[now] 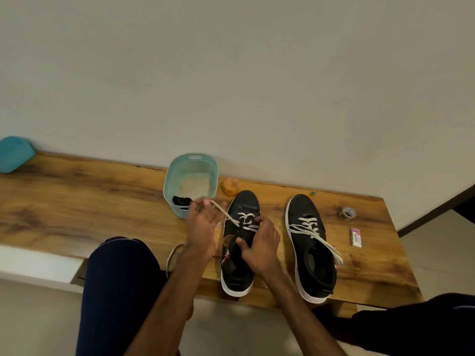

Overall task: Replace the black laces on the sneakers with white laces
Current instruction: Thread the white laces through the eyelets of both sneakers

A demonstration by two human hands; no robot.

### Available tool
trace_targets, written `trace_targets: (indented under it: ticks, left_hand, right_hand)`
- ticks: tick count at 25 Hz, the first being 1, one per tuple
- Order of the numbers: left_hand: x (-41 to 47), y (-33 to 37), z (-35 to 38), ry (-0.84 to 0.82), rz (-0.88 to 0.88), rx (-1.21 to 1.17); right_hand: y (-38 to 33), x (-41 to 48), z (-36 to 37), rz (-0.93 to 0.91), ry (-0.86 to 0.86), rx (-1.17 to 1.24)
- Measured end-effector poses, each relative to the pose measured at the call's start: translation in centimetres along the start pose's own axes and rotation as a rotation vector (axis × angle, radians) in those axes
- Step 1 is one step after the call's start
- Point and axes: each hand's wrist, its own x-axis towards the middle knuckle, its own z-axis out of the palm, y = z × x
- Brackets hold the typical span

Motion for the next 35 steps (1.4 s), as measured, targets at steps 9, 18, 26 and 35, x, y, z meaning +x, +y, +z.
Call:
trace_targets:
  ticks: [9, 18, 26, 35]
  left_hand:
    - [0.6, -0.4, -2.2, -0.297, 0.279, 1.33]
    - [1.5, 0.8, -3.5, -0.061, 0.342, 1.017]
    - [1.8, 1.2, -6.0, -0.341, -0.157, 1.79]
    - [1.6, 1.4, -5.8, -0.3, -0.06, 2.027]
  right_hand:
    - [0.8, -1.0, 1.0, 0.045, -0.022, 0.075]
    - [1.3, -1.0, 1.2, 0.15, -0.04, 0.122]
    - [0.8, 1.0, -1.3, 0.027, -0.01, 0.178]
    - [-5.2, 8.5, -0.1, -0.3, -0.484, -0.765]
